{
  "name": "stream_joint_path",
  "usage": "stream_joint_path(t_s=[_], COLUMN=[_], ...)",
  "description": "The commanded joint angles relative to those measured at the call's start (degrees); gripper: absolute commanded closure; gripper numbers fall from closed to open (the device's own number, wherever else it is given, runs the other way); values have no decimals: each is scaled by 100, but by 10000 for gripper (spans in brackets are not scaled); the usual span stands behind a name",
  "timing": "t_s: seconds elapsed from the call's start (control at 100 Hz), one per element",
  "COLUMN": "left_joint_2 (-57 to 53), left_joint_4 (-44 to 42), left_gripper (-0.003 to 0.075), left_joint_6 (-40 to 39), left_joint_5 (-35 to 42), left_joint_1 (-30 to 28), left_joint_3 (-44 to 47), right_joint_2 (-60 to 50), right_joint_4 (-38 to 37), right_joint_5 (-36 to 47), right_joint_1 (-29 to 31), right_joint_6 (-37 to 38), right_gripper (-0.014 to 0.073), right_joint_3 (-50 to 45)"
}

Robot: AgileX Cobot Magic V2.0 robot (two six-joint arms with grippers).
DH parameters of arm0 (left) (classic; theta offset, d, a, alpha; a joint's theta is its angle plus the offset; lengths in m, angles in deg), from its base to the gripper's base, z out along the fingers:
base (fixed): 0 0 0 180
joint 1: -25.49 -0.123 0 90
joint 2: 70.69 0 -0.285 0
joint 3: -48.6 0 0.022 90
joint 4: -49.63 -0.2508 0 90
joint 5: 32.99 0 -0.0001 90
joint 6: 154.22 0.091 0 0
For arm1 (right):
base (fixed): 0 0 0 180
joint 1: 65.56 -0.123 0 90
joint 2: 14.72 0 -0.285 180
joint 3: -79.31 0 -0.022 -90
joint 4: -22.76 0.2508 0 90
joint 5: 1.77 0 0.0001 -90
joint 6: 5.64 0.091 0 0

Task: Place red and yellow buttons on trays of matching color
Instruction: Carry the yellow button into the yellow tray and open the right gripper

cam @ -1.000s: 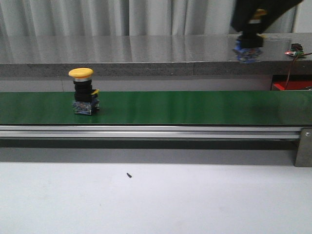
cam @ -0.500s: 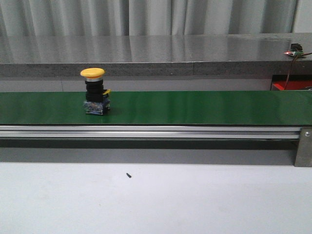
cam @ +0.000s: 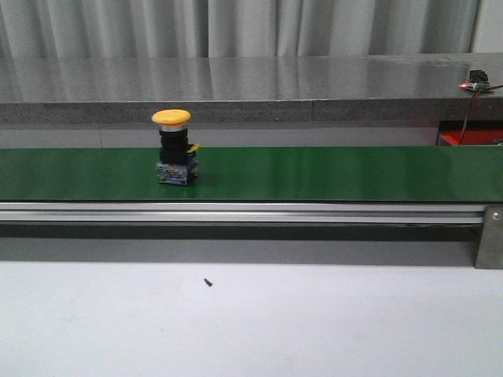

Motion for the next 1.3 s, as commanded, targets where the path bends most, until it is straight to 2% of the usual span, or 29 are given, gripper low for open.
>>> stream_joint_path(t_s=[0.0,0.2,0.52,0.59,0.72,0.82,1.15,1.29], left_joint_2=[-25,-25,-25,-25,-25,-25,-25,-25], left_joint_4=[187,187,187,187,187,187,187,187], left_gripper=[740,740,740,740,740,740,740,740], left_joint_6=[-5,-5,-5,-5,-5,-5,-5,-5], left_joint_5=[396,409,518,518,518,518,518,518], left_joint_1=[40,40,40,40,40,40,40,40], left_joint_3=[-162,-162,-162,-162,-162,-162,-162,-162], right_joint_2=[-238,-178,300,300,300,283,-414,-800], right_joint_4=[-24,-24,-31,-31,-37,-75,-75,-90], right_joint_5=[431,877,799,813,808,773,876,844], right_joint_1=[253,540,548,548,548,548,519,245], right_joint_6=[67,79,79,79,72,72,72,-14], right_gripper=[413,413,397,330,107,32,35,35], right_joint_3=[-75,-426,-435,-435,-435,-429,-371,-371])
